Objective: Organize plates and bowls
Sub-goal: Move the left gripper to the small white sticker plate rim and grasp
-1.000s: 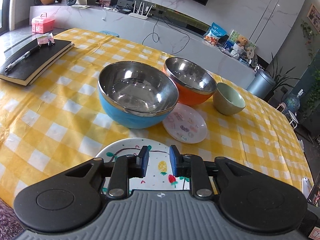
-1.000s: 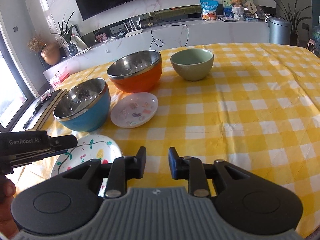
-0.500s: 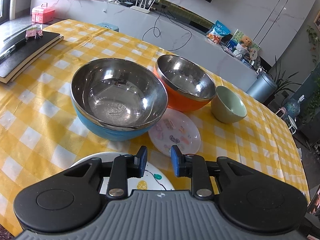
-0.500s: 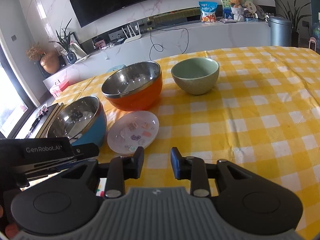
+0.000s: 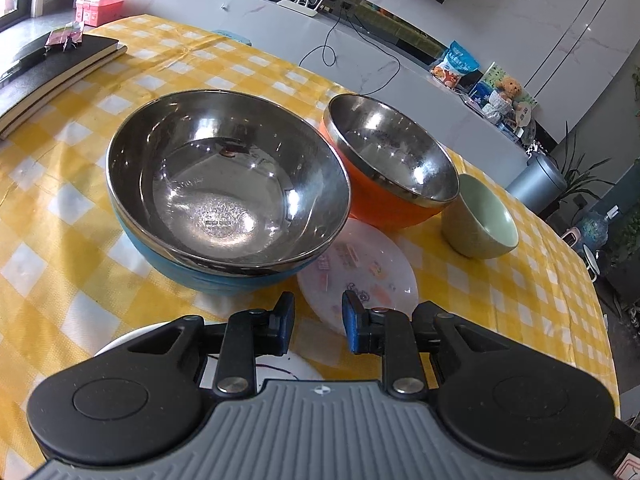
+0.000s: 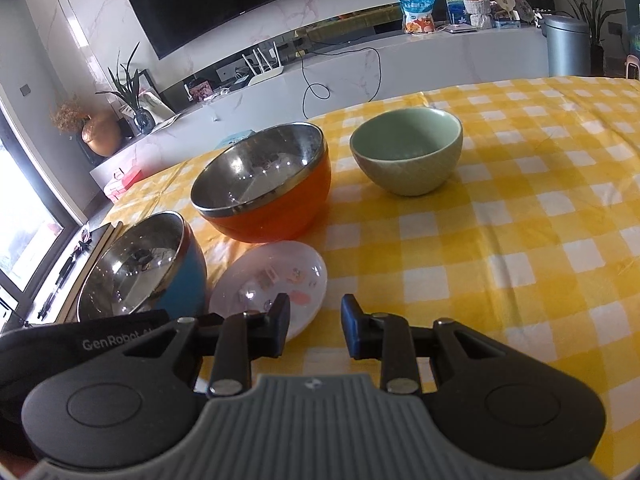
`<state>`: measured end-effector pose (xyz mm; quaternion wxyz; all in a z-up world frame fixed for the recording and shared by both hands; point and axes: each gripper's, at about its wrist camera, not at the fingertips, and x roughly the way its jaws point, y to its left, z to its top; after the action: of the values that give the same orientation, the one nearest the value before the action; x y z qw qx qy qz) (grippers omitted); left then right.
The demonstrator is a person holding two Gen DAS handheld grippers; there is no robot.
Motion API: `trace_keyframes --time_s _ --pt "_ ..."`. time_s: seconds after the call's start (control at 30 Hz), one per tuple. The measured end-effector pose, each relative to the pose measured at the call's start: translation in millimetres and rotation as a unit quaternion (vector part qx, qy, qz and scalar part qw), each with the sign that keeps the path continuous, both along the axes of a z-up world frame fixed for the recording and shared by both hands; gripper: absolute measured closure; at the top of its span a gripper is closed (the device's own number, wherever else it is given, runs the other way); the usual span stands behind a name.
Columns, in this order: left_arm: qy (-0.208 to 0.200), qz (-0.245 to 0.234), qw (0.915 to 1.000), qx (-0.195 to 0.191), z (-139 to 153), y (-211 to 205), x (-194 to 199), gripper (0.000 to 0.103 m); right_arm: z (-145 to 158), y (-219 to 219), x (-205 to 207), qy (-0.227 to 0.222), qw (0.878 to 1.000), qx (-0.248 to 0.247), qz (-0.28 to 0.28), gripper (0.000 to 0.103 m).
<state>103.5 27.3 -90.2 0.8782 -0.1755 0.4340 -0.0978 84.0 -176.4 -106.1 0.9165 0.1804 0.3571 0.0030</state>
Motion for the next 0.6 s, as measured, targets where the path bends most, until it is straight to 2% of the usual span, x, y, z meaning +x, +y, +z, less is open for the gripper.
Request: trace_keyframes --time_s 0.03,0.27,0.43,0.5,0.6 --pt "0.001 0.002 1.0000 -0.001 -1.3 -0.3 1.1 0.075 -1.6 0.7 3.7 0.002 1.000 0.000 0.001 0.082" --pt "0.006 0.009 0.9999 0.000 -6.7 -1.4 8.6 0.085 -10.4 0.0 21.1 0.014 1.000 -0.001 -0.002 0.087" --pt "0.009 0.012 0.9999 0.008 -9.4 -2.8 11.0 0.093 -16.0 -1.8 26.2 0.024 1.000 -0.002 -0.005 0.096" --pt "0.010 0.012 0.9999 0.008 -9.3 -3.1 10.9 0.093 -16.4 -1.3 26.0 0.025 1.000 -0.003 -0.005 0.100" --pt "0.014 0.010 0.9998 0.010 -8.0 -4.3 10.7 0.094 -14.7 0.5 22.7 0.024 1.000 -0.009 -0.006 0.101"
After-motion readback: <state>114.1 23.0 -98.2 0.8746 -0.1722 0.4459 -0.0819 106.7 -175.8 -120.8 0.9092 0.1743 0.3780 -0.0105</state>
